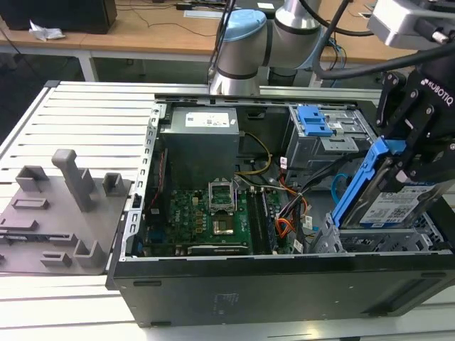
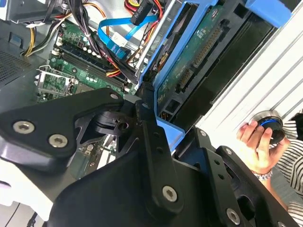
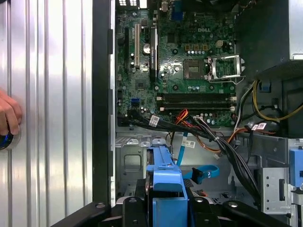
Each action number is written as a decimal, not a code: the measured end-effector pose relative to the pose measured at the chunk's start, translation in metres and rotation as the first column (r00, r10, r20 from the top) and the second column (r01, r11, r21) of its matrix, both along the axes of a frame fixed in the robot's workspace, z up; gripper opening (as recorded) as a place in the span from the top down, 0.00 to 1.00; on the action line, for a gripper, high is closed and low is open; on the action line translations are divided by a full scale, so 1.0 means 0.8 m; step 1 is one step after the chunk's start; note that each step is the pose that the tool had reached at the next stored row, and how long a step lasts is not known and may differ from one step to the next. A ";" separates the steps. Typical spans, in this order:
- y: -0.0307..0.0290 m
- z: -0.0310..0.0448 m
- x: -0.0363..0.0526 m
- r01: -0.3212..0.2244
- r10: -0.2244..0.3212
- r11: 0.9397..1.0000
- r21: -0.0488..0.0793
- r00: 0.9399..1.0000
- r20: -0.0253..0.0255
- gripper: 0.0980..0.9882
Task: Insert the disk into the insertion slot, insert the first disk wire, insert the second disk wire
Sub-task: 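Insert the disk into the insertion slot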
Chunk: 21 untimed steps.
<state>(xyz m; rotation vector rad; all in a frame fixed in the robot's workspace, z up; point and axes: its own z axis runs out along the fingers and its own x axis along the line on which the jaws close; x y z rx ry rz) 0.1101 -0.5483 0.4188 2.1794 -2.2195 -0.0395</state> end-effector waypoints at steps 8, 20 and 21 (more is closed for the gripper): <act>0.0000 -0.0176 0.000 0.000 0.000 1.000 0.000 1.000 0.000 0.70; 0.0000 -0.0379 0.000 0.000 0.000 1.000 0.000 1.000 0.000 0.70; 0.0000 -0.0390 0.000 0.000 0.000 1.000 0.000 1.000 0.000 0.70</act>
